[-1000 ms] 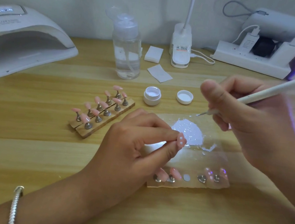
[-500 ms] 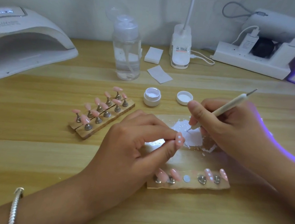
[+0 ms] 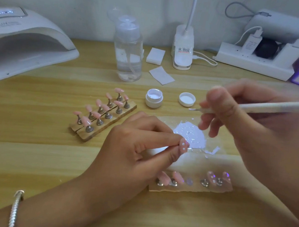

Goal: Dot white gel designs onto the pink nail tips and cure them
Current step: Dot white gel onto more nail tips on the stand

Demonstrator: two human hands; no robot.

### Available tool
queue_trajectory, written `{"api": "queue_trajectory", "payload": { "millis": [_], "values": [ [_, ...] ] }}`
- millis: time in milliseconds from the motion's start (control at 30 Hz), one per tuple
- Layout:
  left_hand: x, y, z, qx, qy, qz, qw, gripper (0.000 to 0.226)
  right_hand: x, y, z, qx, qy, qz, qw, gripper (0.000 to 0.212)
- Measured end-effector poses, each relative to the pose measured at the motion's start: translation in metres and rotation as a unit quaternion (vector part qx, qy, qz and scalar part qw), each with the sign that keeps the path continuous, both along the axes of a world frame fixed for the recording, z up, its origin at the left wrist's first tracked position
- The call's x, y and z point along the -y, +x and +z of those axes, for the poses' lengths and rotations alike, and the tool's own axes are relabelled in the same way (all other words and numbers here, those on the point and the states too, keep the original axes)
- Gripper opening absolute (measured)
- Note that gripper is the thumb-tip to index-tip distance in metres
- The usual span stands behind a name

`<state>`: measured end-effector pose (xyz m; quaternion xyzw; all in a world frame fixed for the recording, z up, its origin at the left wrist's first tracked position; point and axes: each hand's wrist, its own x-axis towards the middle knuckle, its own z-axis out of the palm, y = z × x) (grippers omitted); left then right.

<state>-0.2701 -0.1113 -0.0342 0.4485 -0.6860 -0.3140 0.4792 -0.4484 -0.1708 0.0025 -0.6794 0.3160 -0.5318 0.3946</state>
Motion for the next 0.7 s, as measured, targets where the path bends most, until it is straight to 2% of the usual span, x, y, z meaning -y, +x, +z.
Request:
{"api": "queue_trajectory", "payload": {
  "millis": [100, 367, 700],
  "values": [
    [0.0, 0.0, 0.001, 0.002, -0.005, 0.004, 1.0, 0.009, -0.009, 0.001, 0.0, 0.012, -0.011, 0.013, 1.0, 0.025],
    [0.0, 0.0, 0.006, 0.066, -0.051, 0.018, 0.996, 0.013, -0.015, 0.007, -0.004, -0.041, -0.005, 0.029, 0.999, 0.038],
    [0.0, 0.001, 0.004, 0.056, -0.063, 0.011, 0.996, 0.013, -0.015, 0.006, -0.006, -0.061, -0.001, 0.023, 0.998, 0.034]
  ]
}}
